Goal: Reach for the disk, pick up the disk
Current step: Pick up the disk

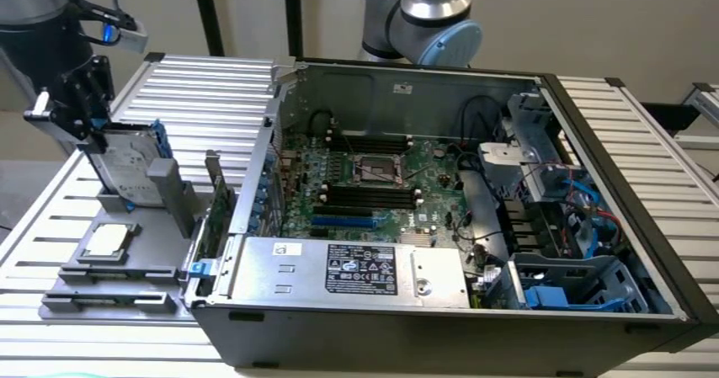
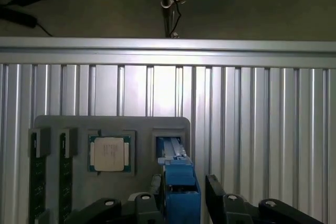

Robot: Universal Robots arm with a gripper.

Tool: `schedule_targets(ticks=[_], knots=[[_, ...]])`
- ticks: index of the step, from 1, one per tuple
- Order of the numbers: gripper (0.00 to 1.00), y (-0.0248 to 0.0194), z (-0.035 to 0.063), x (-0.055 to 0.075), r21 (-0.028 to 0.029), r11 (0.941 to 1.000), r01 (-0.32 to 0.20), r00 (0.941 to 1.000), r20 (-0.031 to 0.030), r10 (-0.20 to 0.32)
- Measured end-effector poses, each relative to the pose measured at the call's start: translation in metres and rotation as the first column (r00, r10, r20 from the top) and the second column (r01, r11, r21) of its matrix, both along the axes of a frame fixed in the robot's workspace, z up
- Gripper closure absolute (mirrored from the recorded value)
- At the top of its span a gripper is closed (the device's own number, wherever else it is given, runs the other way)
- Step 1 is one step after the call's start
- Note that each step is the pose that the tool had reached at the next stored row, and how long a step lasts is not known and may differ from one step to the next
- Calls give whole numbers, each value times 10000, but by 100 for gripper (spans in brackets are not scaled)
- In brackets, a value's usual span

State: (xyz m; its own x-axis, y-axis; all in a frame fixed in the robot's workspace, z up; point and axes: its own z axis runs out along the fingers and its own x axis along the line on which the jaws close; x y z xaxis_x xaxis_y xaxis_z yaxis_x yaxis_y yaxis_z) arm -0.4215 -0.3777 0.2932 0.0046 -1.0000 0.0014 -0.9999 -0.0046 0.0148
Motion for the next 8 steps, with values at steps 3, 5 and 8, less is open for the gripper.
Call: schedule_targets(ticks=[3, 5, 8], knots=[[61, 1, 0, 1, 1, 10000, -6, 10000, 0, 6], [66, 1, 0, 1, 1, 10000, -7, 10000, 0, 7], [66, 0, 0, 1, 0, 10000, -7, 10000, 0, 7]])
